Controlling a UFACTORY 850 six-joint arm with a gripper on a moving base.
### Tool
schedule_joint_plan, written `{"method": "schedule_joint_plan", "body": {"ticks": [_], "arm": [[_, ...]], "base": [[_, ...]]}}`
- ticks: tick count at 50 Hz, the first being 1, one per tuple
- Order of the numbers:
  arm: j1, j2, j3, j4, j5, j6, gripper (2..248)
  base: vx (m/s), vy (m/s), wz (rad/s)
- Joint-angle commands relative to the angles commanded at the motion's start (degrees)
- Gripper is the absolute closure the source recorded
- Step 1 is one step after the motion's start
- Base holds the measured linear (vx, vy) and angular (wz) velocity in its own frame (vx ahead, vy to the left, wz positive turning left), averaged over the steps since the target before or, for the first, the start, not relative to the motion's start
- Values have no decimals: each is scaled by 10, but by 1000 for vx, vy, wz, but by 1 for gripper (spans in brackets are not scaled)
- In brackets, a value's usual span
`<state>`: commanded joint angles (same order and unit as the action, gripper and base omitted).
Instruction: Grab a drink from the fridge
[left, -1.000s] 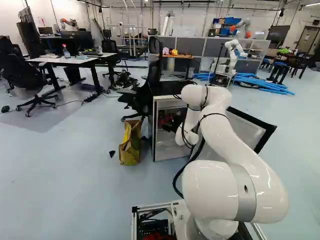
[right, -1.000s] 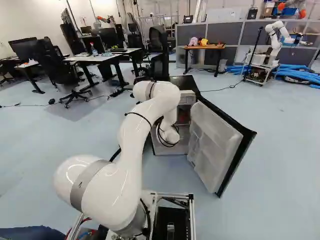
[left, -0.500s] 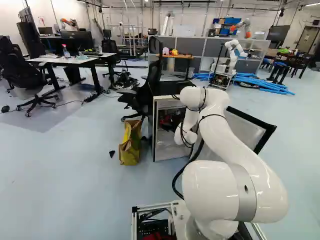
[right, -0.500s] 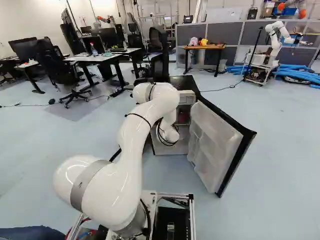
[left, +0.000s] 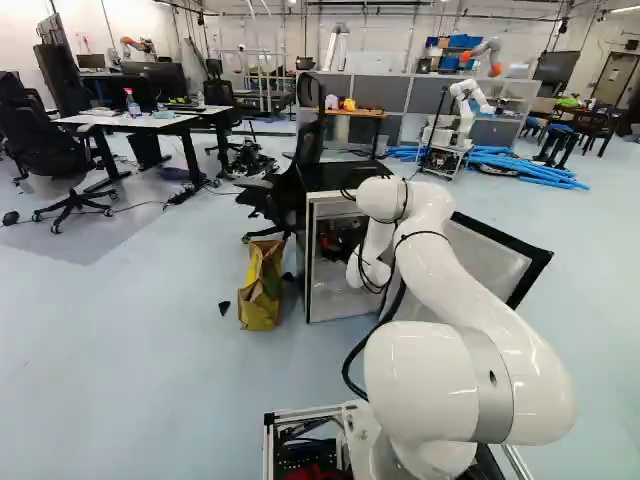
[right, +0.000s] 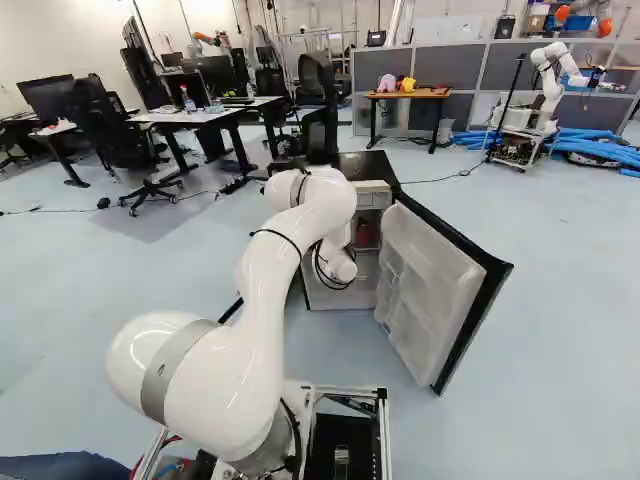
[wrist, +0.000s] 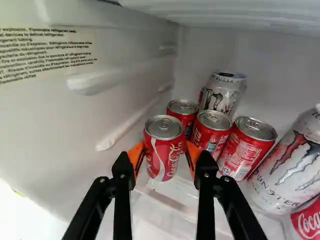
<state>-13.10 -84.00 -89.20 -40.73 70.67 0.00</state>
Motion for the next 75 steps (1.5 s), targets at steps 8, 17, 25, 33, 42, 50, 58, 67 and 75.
{"method": "schedule_joint_plan", "body": {"ticks": [8,17,25,33,42,50,58,67,75], "arm": [[3,-6,-12,0,-2,0,114],[4,-8,-16,0,-2,0,114],[4,-8,-16,0,-2,0,114],[4,-8,-16,0,-2,0,156],[4,-8,-16,0,-2,0,156],[4,-8,-16,0,-2,0,156],[4,-8,-15,0,-2,0,156],[3,-3,-6,0,-2,0,156],[2,5,9,0,-2,0,156]], "base": [[0,0,0],[0,0,0],[0,0,0],[0,0,0],[0,0,0],[0,0,0],[0,0,0],[0,0,0],[0,0,0]]}}
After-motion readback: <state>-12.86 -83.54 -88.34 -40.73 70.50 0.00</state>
